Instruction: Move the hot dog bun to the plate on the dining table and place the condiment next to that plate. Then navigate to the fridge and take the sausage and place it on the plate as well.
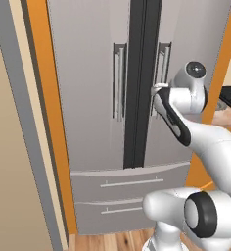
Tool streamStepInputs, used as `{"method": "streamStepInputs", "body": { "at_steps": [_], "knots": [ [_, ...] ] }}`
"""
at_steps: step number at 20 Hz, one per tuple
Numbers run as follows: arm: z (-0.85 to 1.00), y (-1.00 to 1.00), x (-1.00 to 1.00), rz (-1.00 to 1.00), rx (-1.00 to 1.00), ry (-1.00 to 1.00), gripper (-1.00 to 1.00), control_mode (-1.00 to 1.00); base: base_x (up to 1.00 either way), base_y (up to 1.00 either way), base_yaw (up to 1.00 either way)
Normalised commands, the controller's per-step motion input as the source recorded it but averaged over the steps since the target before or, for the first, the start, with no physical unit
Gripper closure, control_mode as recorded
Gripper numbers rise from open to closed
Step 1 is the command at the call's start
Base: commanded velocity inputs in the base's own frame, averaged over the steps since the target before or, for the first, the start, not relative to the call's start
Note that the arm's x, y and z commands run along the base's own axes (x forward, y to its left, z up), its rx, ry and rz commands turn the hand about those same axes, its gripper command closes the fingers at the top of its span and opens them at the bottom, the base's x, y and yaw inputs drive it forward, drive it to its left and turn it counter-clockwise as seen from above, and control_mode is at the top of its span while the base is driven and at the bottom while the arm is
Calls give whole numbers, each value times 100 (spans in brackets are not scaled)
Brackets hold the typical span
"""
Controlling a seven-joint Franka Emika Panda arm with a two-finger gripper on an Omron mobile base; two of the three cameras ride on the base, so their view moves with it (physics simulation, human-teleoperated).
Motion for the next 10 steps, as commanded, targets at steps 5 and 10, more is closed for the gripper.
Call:
{"method": "streamStepInputs", "body": {
  "at_steps": [5,10],
  "knots": [
    [-25,-18,60,1,0,-8,-100,-100,0,0,0],
    [-22,-10,68,0,0,-7,-100,-100,0,0,0]
  ]
}}
